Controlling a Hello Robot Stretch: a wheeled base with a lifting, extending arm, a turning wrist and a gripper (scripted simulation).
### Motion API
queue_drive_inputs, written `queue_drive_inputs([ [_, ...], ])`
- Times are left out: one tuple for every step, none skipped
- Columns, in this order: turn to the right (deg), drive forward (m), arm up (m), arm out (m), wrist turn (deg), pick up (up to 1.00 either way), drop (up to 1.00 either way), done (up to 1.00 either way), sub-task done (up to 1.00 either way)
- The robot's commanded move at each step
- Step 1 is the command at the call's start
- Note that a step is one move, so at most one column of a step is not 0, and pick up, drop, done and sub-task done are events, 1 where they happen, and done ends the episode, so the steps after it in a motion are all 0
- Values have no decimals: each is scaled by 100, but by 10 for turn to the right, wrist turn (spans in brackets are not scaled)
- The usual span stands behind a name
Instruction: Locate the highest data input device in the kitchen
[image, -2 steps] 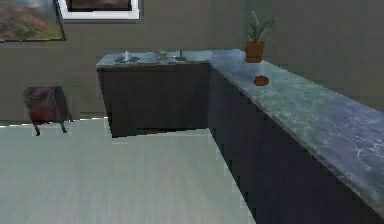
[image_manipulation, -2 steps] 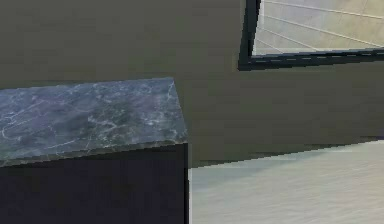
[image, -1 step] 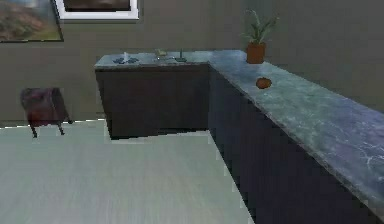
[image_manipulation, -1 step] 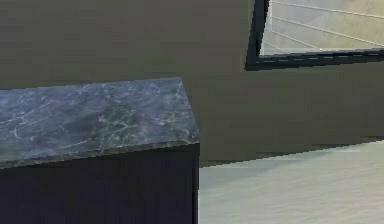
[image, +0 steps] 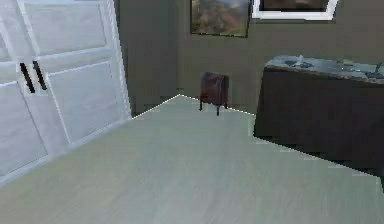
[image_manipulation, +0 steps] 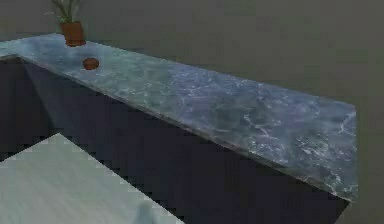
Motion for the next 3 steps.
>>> queue_drive_inputs([
  [-420,0,0,0,0,0,0,0,0],
  [0,90,0,0,0,0,0,0,0],
  [-360,0,0,0,0,0,0,0,0],
])
